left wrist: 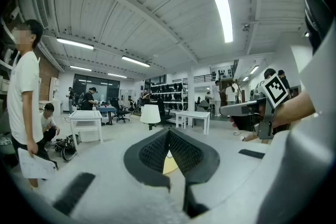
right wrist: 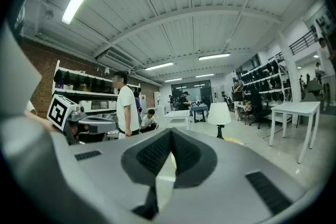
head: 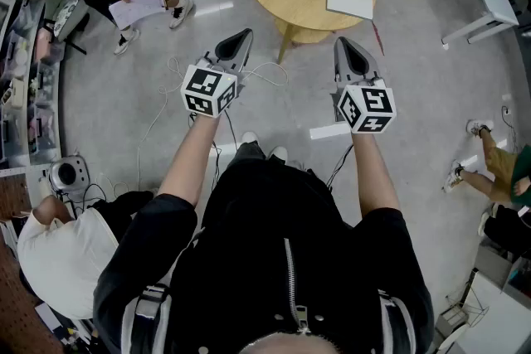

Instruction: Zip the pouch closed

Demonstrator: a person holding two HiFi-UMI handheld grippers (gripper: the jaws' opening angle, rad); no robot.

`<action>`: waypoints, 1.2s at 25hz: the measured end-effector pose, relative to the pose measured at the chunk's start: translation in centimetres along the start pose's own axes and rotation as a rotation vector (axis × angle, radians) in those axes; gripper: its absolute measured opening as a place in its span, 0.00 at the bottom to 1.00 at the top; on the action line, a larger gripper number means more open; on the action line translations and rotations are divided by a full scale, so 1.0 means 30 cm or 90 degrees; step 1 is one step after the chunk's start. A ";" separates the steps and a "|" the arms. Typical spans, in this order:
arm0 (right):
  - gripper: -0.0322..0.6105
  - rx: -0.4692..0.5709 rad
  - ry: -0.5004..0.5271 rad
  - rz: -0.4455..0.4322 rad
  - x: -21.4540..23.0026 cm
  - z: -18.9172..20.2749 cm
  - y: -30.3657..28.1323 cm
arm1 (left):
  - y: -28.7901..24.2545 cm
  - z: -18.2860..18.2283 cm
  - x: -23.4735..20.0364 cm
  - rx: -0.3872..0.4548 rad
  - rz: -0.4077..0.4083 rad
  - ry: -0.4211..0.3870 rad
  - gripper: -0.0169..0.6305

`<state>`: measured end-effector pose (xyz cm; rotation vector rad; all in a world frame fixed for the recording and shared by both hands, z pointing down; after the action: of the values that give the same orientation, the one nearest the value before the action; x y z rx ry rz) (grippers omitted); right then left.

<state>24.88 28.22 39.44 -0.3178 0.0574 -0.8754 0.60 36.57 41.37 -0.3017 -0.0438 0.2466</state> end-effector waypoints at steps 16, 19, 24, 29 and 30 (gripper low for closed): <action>0.05 -0.004 -0.020 -0.020 0.012 0.047 -0.010 | -0.032 0.014 0.037 -0.001 0.015 0.006 0.04; 0.05 0.003 -0.018 -0.027 0.014 0.033 -0.040 | -0.065 0.009 0.006 0.001 0.020 0.007 0.04; 0.05 -0.003 -0.016 -0.029 0.010 -0.001 -0.130 | -0.135 -0.005 -0.086 0.000 0.033 0.011 0.03; 0.05 -0.012 -0.022 -0.020 0.050 -0.030 -0.275 | -0.265 -0.030 -0.200 0.000 0.053 0.002 0.04; 0.05 -0.012 -0.023 -0.017 0.053 -0.041 -0.309 | -0.287 -0.035 -0.231 -0.001 0.057 -0.001 0.04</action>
<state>18.76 21.17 41.13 -0.3521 0.0283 -0.8962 -4.03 26.59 42.90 -0.3060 -0.0328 0.3358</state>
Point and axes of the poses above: the fingertips, and each gripper's own axes: y backward along the fingers, x to its right, z out of its underside, the point moved 6 cm from there along y, backward along the fingers, and after that the axes turned 11 degrees about -x, right-handed, at the moved point
